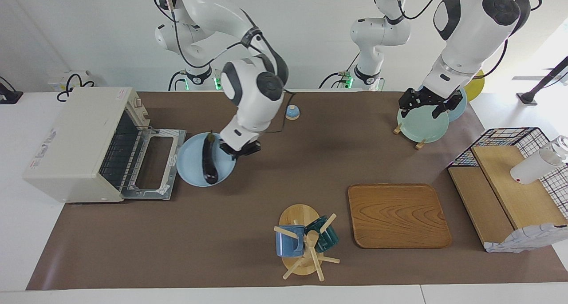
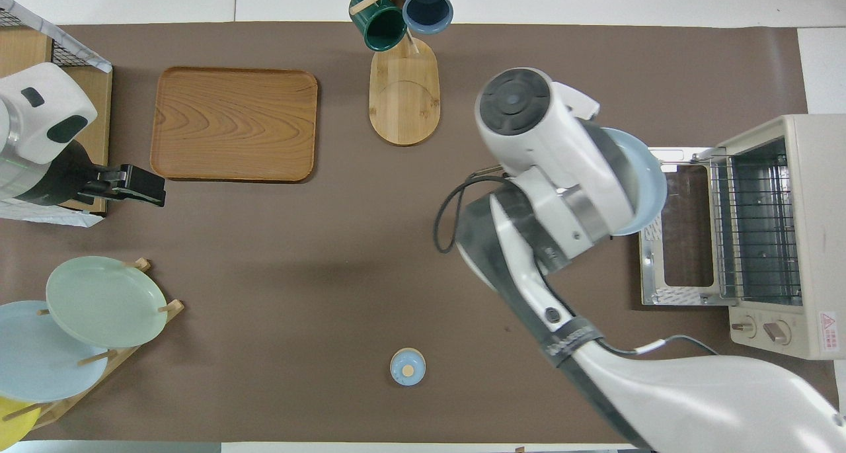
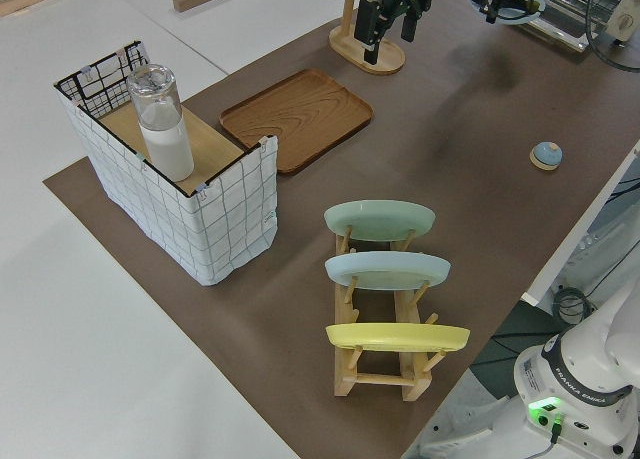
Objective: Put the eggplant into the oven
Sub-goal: 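Carry the eggplant with the right gripper into the open oven, then open the right gripper inside the oven and draw it back out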
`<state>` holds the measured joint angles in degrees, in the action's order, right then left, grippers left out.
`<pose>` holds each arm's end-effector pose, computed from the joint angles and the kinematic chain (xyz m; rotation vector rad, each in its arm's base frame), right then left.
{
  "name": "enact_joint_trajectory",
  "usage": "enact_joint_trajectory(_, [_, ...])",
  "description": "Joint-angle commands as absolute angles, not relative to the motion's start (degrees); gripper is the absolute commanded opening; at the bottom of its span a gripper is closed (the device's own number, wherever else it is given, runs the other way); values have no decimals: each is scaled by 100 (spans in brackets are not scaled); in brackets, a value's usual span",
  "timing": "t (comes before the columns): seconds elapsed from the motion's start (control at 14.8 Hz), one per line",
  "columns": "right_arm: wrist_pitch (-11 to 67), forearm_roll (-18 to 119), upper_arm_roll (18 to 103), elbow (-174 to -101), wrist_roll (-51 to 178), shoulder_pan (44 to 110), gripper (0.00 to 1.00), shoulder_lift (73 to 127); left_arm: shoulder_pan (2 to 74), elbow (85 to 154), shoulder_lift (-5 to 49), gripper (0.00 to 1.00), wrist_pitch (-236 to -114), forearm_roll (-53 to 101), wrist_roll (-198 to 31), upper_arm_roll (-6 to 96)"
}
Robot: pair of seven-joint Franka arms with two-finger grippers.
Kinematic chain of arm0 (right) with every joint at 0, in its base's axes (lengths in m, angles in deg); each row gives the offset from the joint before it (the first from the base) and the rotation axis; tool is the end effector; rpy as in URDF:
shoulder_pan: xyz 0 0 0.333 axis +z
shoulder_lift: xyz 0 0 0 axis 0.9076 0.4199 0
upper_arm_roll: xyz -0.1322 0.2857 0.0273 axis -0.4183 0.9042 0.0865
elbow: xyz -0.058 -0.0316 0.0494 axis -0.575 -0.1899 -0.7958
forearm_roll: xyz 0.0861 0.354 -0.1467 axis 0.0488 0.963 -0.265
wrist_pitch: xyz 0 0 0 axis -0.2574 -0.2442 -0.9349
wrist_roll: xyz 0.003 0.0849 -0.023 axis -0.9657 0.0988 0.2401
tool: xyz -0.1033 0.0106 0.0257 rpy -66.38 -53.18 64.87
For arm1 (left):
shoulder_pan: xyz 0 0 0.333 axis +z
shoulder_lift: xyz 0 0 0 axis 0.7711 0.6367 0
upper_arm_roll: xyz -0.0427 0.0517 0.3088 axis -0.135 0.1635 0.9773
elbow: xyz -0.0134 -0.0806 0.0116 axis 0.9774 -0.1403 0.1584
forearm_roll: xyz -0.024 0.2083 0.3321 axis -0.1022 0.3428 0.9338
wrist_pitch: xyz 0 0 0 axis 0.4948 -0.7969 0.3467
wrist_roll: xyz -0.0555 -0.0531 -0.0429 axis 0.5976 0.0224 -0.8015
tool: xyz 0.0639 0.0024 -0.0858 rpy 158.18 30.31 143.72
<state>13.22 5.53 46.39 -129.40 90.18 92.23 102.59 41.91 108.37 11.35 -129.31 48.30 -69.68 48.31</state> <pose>0.5939 0.2048 0.4201 2.8116 0.1476 -0.1070 0.5422 -0.0841 0.5741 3.1208 -0.1830 -0.1146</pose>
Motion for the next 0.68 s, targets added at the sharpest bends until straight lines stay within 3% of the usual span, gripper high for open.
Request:
enact_joint_trajectory(0.0, [2276, 492, 4757, -14980, 8113, 8339, 0, 8770, 4254, 10963, 1048, 100, -13056, 4838, -6929, 4784])
enact_joint_trajectory(0.27, [2742, 509, 4757, -15957, 7444, 7556, 0, 8022, 4254, 10963, 1048, 100, -13056, 4803, -6920, 4784])
enact_joint_trajectory(0.61, [2988, 580, 4748, -16432, 6661, 6765, 0, 7651, 4254, 10963, 1048, 100, -13056, 4750, -6920, 4784])
